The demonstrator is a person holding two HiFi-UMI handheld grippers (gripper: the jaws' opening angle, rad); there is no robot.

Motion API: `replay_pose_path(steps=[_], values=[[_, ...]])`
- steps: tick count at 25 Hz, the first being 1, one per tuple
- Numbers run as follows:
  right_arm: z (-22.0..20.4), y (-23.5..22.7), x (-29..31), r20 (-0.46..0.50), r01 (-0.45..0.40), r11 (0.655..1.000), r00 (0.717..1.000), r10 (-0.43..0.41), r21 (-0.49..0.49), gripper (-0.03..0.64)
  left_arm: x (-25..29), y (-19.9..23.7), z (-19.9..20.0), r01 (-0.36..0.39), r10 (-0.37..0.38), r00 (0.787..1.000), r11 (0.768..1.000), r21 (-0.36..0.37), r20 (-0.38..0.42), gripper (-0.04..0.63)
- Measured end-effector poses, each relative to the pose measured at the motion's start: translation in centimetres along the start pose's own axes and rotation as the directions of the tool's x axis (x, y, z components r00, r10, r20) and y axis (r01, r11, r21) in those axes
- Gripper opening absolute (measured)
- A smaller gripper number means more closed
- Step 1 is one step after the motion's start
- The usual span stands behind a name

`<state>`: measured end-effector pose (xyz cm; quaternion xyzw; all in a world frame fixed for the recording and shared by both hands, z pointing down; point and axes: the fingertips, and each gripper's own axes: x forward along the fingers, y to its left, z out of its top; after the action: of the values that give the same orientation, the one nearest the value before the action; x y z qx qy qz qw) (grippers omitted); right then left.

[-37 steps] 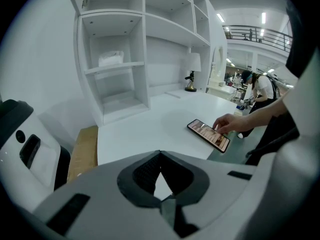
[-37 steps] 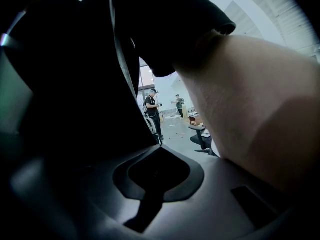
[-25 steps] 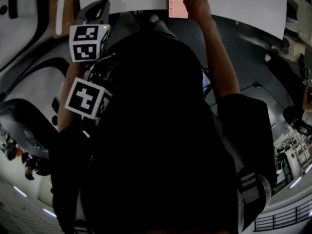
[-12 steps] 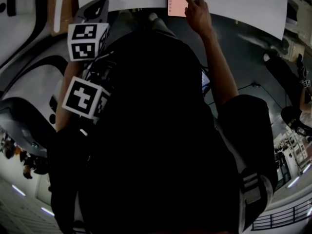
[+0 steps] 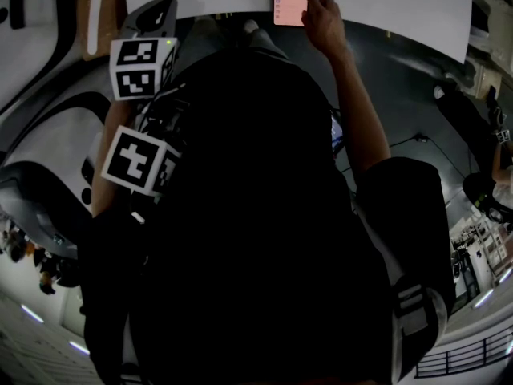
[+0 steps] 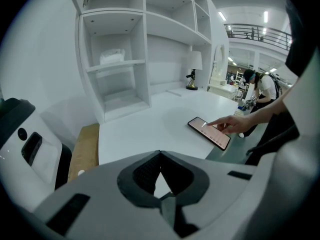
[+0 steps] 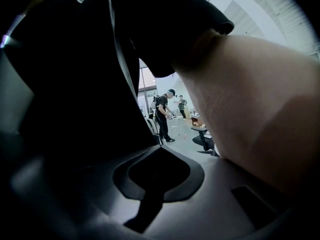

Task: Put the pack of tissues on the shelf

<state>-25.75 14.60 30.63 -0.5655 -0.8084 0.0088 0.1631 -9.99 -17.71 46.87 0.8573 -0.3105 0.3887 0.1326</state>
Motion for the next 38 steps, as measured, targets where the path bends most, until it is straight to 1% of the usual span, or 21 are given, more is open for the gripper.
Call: replay_pose_path(steps=[6, 11, 16, 20, 22, 26, 28, 31, 38], values=[[-0.1, 0.3, -0.1, -0.001, -0.004, 1.000, 1.000, 0.004, -0.001, 0.018, 0.1, 0.0, -0.1, -0.003, 0.003, 1.000, 1.000, -0.002, -0.006, 0.010], [0.3, 0.5, 0.5, 0.017, -0.011, 1.000, 1.000, 0.011, -0.001, 0.018, -0.2, -0.2, -0.8, -0.004, 0.004, 1.000, 1.000, -0.002, -0.021, 0.010], [3.1, 0.4, 1.3, 0.091, 0.003, 0.998, 0.996, 0.002, -0.056, 0.018, -2.1, -1.0, -2.2, 0.001, 0.001, 0.998, 1.000, 0.028, -0.069, 0.011], [5.0, 0.5, 1.3, 0.145, 0.007, 0.996, 0.989, 0.006, -0.089, 0.018, -3.3, -0.7, -3.5, -0.014, 0.013, 0.992, 1.000, -0.002, -0.122, 0.010], [5.8, 0.0, 1.1, 0.157, 0.008, 0.995, 0.988, 0.008, -0.100, 0.018, -3.9, 0.1, -3.8, -0.021, 0.019, 0.991, 1.000, -0.011, -0.132, 0.011], [4.2, 0.4, 2.0, 0.140, -0.009, 0.994, 0.990, 0.024, -0.107, 0.018, -3.1, 0.0, -4.4, -0.039, 0.036, 0.993, 0.999, -0.021, -0.114, 0.009], [3.6, 0.8, 2.3, 0.121, -0.012, 0.994, 0.992, 0.025, -0.110, 0.018, -3.0, -0.1, -4.1, -0.054, 0.052, 0.994, 0.998, -0.025, -0.095, 0.010], [2.5, 1.3, 1.9, 0.087, -0.006, 0.994, 0.996, 0.016, -0.109, 0.018, -2.3, 0.0, -2.5, -0.067, 0.066, 0.996, 0.998, -0.020, -0.059, 0.010], [0.6, 1.2, 1.4, -0.007, 0.021, 0.997, 1.000, -0.021, -0.079, 0.018, -1.9, -0.2, 0.6, -0.064, 0.063, 0.998, 0.998, 0.012, 0.031, 0.011]])
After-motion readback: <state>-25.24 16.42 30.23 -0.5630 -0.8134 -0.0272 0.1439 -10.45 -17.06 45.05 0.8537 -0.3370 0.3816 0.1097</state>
